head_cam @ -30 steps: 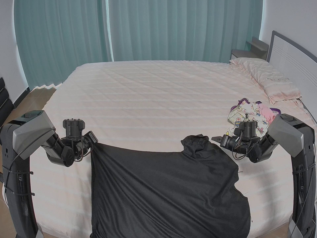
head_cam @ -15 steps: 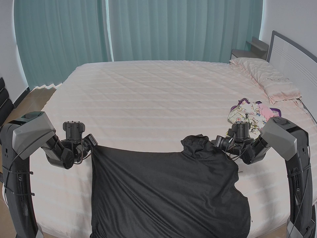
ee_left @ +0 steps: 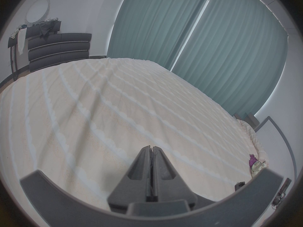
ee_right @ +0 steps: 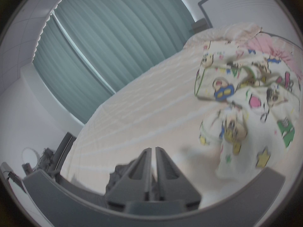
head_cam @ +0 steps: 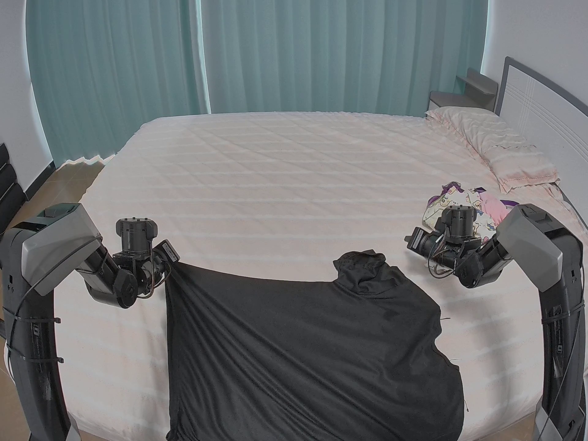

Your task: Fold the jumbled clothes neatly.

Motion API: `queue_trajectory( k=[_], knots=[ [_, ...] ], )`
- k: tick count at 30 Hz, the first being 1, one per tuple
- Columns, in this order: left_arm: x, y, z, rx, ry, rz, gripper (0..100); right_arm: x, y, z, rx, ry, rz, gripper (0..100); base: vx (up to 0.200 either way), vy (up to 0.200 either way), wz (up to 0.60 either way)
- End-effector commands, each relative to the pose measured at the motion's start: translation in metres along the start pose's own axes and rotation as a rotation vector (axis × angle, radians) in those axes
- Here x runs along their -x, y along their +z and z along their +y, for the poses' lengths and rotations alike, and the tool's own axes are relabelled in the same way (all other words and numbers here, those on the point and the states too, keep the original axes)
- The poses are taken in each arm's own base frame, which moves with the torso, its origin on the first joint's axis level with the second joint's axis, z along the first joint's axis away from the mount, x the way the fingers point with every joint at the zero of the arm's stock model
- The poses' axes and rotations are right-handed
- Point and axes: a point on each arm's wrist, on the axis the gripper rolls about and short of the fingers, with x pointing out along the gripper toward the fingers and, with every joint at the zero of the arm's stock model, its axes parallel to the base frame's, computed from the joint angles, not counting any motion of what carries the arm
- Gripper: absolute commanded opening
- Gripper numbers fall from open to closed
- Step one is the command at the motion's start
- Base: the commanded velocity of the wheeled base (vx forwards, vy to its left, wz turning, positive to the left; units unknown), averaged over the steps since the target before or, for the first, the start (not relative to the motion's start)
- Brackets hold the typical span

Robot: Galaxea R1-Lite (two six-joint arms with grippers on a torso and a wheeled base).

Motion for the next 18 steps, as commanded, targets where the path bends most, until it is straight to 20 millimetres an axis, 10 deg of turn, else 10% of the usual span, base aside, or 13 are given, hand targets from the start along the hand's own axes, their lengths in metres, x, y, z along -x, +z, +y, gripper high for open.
queue_trajectory(
  k=[1,10,11,18],
  knots=[
    [0.001,0.000,-0.001,-0.002,0.000,0.002,0,0.012,-0.020,-0.006,0.007,0.022,0.117,100,0.000,0.000,0.00],
    [0.005,-0.009,0.000,-0.012,0.005,0.027,0,0.002,-0.064,-0.002,0.076,0.025,0.232,100,0.000,0.000,0.00],
    [0.007,-0.010,0.000,-0.014,0.004,0.031,0,0.002,-0.065,-0.003,0.080,0.024,0.236,0,0.000,0.000,0.00],
    [0.007,-0.011,-0.003,-0.018,-0.002,0.031,0,-0.005,-0.062,-0.007,0.077,0.026,0.207,0,0.000,0.000,0.00]
  ],
)
